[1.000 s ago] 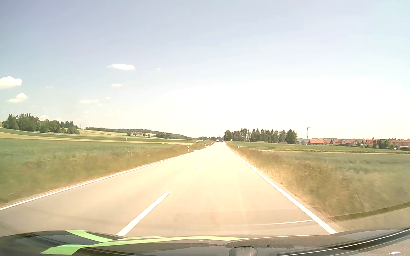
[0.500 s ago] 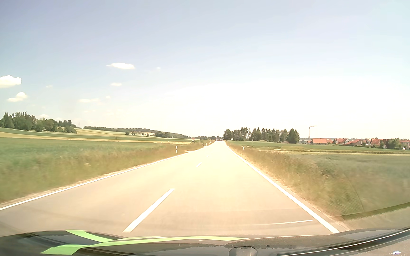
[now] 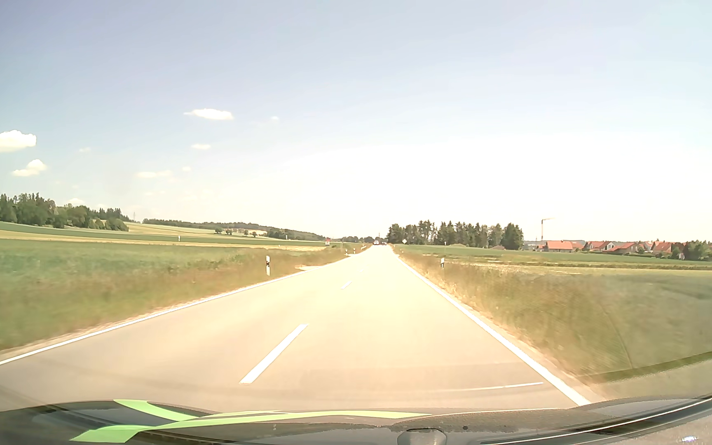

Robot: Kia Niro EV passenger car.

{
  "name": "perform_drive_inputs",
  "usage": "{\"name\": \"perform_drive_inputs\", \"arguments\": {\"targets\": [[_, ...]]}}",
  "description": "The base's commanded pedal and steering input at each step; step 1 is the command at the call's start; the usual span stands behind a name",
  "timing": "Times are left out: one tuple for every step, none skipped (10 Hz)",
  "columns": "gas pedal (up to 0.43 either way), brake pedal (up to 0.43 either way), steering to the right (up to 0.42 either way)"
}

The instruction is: Follow the waypoints while adhering to traffic rules and regulations

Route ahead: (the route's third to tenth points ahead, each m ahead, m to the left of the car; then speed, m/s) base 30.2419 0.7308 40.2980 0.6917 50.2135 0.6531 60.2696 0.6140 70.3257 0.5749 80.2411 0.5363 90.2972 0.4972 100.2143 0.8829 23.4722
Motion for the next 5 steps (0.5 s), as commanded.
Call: {"name": "perform_drive_inputs", "arguments": {"targets": [[0.169, 0.0, 0.001], [0.169, 0.0, 0.001], [0.169, 0.0, 0.001], [0.169, 0.0, 0.001], [0.169, 0.0, 0.001]]}}
